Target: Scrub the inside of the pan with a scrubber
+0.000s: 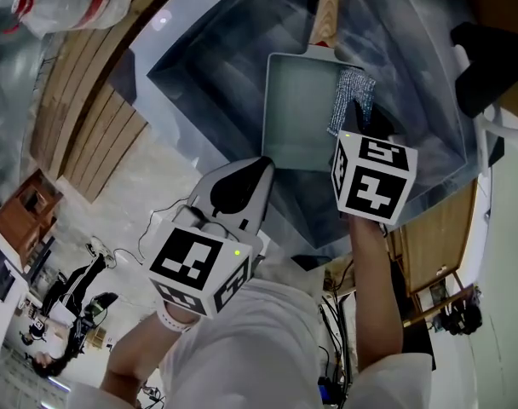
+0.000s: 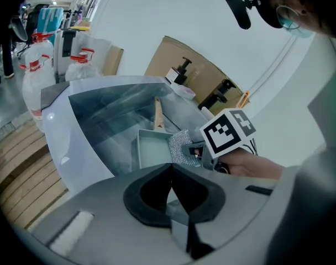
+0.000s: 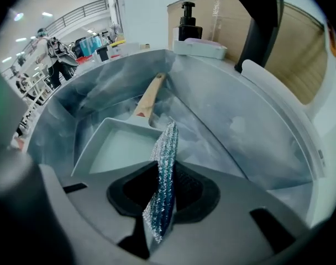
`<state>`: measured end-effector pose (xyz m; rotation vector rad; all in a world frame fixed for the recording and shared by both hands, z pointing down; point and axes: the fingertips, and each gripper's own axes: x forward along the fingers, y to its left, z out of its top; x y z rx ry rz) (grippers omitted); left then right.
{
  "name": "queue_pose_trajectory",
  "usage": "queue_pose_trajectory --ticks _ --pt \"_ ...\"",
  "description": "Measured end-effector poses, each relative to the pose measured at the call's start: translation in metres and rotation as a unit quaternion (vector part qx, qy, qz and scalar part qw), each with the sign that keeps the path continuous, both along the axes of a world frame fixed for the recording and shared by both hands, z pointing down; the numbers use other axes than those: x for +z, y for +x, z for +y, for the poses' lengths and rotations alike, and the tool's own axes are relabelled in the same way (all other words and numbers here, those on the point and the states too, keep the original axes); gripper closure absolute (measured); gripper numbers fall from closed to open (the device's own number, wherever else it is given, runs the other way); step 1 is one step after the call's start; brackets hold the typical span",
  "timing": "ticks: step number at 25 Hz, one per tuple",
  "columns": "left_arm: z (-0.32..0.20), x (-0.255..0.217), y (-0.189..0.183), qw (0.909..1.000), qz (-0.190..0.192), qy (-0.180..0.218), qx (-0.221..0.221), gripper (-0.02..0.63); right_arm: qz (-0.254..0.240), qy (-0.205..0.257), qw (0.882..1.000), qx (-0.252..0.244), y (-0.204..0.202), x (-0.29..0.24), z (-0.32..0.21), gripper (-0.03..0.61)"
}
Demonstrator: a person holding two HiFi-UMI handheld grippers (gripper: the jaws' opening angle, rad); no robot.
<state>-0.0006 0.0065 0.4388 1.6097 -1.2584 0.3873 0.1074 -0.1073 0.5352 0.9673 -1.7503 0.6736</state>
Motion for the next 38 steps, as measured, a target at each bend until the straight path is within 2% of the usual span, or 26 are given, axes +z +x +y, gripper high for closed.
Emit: queue_pose_trajectory --ticks 7,12,21,30,36,38 --pt "0.002 -0.004 -0.001 1.0000 -0.003 0.005 -0.004 0.609 0.039 0.021 0.999 -0.011 0.004 -0.006 0.002 0.515" --pt "0.006 -0.005 0.000 1.0000 -0.001 0.007 -0.005 0.609 0.035 0.025 0.999 -0.021 0.001 -0.004 0.001 0.515" --pt "0.016 -0.005 0.001 1.0000 0.000 0.006 -0.005 0.609 -0.044 -0.036 0.998 0.002 -0.009 0.001 0.022 0.515" --pt "0.022 -0.007 -0.001 0.9999 -0.004 0.009 -0.009 0.609 -0.097 -0.068 0.993 -0.013 -0.048 0.004 0.050 0.515" --pt "0.028 -0.006 -0.001 0.9999 -0.002 0.006 -0.011 0.609 -0.157 -0.113 0.981 0.000 -0.074 0.007 0.068 0.515" --pt "0.028 -0.005 -0.002 0.9999 -0.003 0.006 -0.012 0.609 -0.168 -0.111 0.980 -0.003 -0.079 0.004 0.070 0.515"
